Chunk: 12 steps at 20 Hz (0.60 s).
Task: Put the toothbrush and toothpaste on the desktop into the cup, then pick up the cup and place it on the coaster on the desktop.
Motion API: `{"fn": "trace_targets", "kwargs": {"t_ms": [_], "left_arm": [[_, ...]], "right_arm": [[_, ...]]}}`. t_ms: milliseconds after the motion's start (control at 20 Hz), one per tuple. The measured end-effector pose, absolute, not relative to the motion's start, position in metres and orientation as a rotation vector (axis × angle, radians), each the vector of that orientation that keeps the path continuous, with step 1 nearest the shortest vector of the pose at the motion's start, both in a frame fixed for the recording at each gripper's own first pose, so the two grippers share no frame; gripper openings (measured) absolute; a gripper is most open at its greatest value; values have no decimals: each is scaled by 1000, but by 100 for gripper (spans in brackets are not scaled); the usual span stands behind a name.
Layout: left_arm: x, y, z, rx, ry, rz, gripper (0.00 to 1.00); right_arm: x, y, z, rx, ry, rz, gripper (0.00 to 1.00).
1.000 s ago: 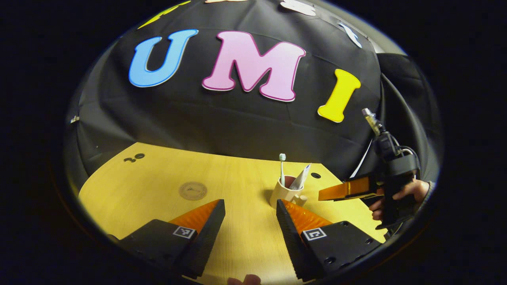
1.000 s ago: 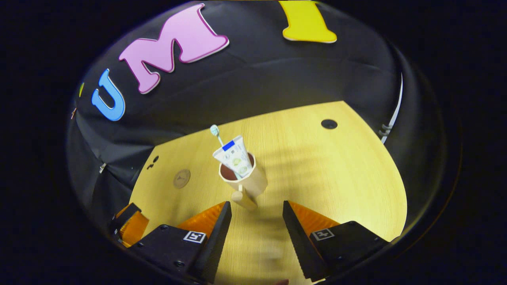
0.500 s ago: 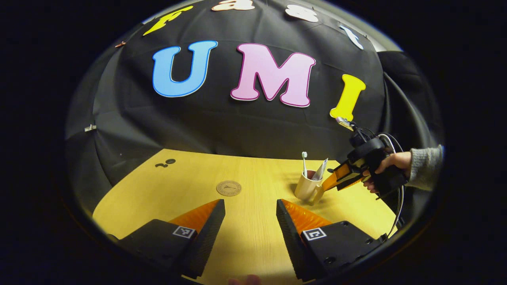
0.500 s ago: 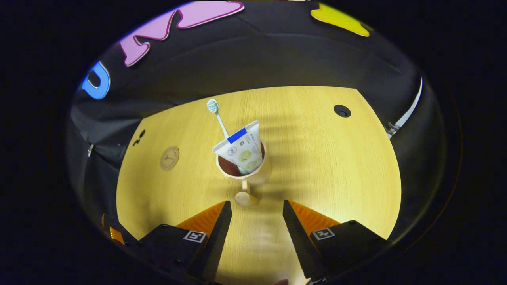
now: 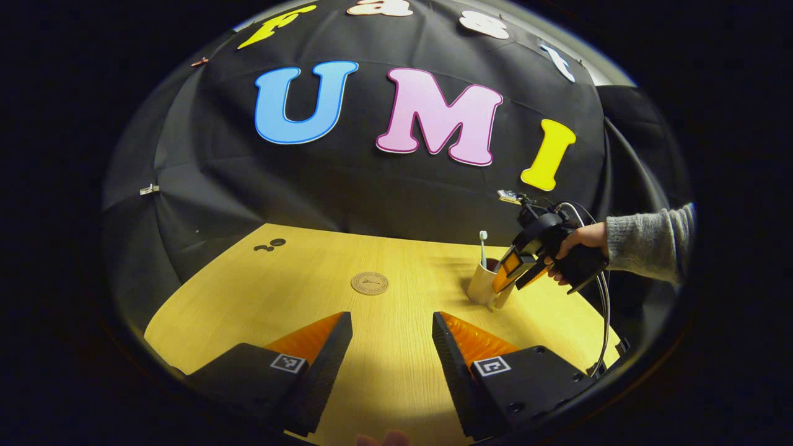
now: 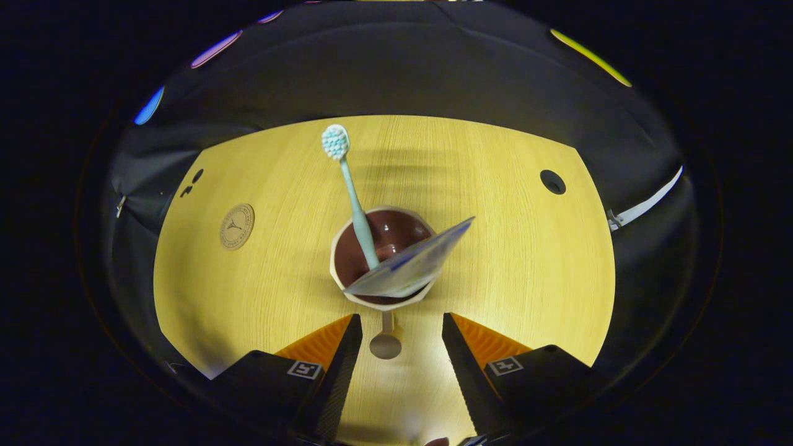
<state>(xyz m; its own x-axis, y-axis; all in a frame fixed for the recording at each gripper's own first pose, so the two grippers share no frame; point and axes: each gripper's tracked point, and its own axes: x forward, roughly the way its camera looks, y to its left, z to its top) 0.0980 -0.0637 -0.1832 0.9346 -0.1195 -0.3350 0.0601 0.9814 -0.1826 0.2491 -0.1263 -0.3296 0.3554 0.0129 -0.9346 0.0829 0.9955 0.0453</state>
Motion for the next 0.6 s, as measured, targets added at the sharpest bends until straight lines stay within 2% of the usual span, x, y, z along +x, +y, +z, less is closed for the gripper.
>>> {"fn": "trace_targets", "kwargs": {"t_ms": [300,350,500,550,600], "left_arm": [[102,-50,-189,-180,353,-76,83],[103,-49,-189,-181,354,-75,83],[103,-46,-192,-185,354,-74,83],[104,-45,-191,-187,353,-72,83],[103,-44,-192,-190,353,-70,83]], "right_arm": [[257,-123,-335,94,1252,-63,75],[258,-124,-332,89,1263,-63,67],[259,-121,-338,95,1291,-78,61],[259,-119,-339,101,1297,-80,41],[258,-118,-339,88,1295,-84,34]]}}
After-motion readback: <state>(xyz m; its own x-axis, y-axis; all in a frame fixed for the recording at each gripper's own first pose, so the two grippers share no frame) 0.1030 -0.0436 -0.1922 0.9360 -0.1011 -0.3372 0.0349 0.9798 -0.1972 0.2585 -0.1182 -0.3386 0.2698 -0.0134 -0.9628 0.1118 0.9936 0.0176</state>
